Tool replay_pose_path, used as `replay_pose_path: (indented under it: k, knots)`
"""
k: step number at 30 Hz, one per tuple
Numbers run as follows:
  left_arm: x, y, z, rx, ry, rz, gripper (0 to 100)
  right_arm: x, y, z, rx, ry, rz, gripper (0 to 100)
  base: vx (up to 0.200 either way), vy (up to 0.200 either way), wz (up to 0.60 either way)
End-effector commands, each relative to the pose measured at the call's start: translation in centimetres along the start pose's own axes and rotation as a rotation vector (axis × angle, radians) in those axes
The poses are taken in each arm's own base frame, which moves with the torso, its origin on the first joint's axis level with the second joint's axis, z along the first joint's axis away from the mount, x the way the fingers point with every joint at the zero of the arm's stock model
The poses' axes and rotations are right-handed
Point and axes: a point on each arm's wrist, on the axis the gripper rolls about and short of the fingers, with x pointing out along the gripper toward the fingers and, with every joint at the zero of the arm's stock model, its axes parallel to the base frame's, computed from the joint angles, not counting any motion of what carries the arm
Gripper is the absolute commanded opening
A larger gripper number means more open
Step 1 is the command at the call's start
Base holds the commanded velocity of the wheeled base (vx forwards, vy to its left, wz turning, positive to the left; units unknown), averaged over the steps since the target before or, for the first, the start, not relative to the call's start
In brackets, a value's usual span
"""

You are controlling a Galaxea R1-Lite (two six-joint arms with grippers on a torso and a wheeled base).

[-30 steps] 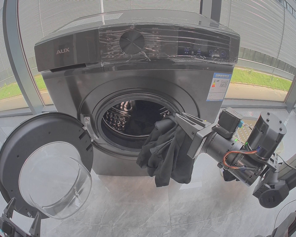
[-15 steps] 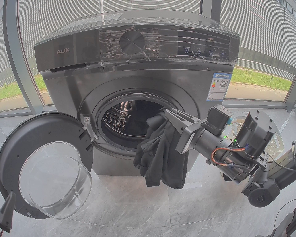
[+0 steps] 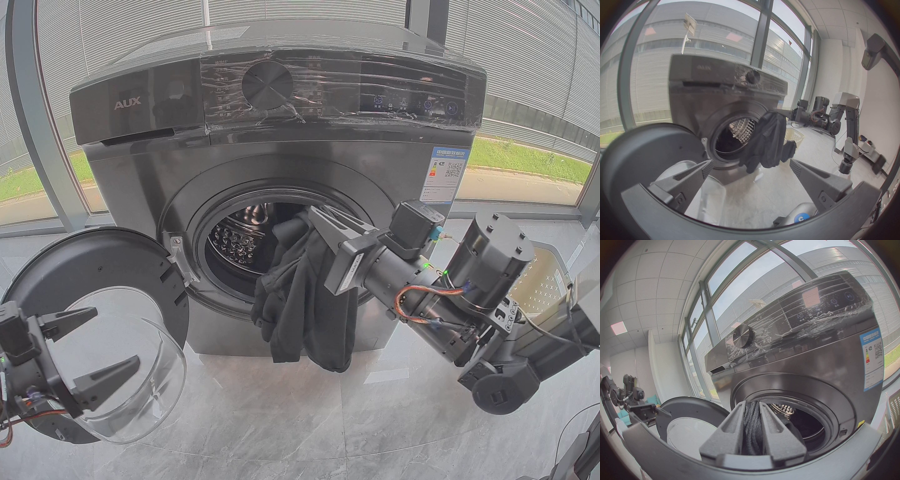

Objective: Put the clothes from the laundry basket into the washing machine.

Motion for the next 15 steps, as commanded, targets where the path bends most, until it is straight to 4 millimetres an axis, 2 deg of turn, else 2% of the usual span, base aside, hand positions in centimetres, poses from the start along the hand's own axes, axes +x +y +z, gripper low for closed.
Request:
replay_pose_path:
  k: [1, 3, 8, 11, 12, 15]
  knots:
    - [6.5, 0.7, -2.3, -0.045, 0.175, -0.129, 100, 2.7, 0.1, -2.4, 0.004, 0.001, -0.002, 0, 0.0, 0.0, 0.0]
    - [8.3, 0.5, -2.6, -0.037, 0.179, -0.141, 100, 3.1, 0.1, -2.9, 0.003, 0.005, -0.002, 0, 0.0, 0.0, 0.0]
    - [11.2, 0.0, -3.5, -0.018, 0.18, -0.163, 100, 3.5, -0.3, -3.6, 0.0, 0.013, -0.012, 0, 0.0, 0.0, 0.0]
    - [12.0, -0.4, -3.7, -0.013, 0.178, -0.177, 100, 3.6, -0.4, -3.7, -0.003, 0.015, -0.016, 0, 0.0, 0.0, 0.0]
    - [12.9, -0.6, -4.2, -0.019, 0.188, -0.193, 100, 3.6, -0.5, -3.9, -0.002, 0.018, -0.016, 0, 0.0, 0.0, 0.0]
    - [14.0, -0.9, -4.8, -0.024, 0.213, -0.211, 100, 3.6, -0.5, -3.9, -0.002, 0.02, -0.018, 0, 0.0, 0.0, 0.0]
